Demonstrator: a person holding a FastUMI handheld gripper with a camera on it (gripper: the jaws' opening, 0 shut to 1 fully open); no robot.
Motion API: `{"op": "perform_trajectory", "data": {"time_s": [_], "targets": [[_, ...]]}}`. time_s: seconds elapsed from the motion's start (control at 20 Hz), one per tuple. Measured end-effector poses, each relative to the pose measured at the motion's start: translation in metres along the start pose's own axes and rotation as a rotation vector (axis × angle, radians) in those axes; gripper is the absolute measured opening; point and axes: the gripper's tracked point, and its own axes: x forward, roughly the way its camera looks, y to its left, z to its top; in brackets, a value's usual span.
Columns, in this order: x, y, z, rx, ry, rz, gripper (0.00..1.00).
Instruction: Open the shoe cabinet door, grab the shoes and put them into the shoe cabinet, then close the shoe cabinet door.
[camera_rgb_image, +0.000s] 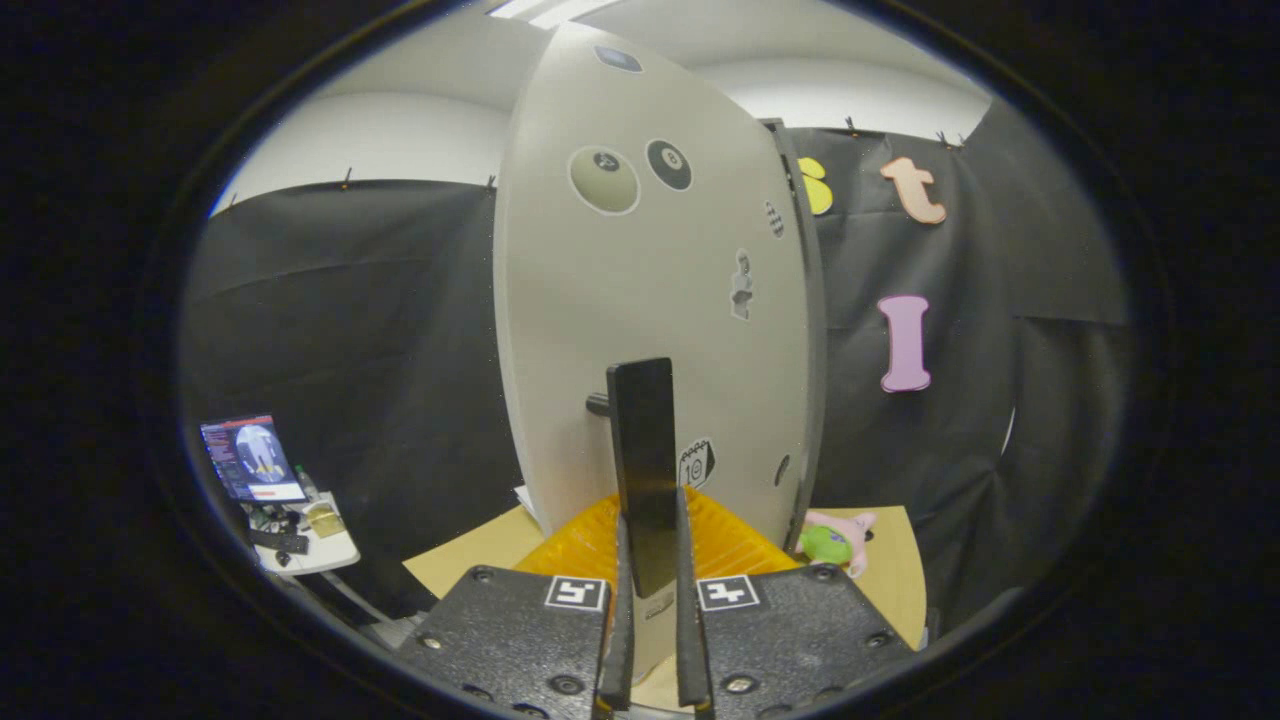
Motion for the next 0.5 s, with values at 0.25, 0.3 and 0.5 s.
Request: {"op": "perform_trajectory", "data": {"time_s": [0.25,0.3,0.5], "targets": [[-0.006,-0.018,0.000,-0.009,0.005,-0.063,0.13],[-0.008,-0.025,0.001,-0.006,0.001,-0.090,0.12],[-0.011,-0.043,0.002,0.011,-0.009,-0.181,0.06]]}}
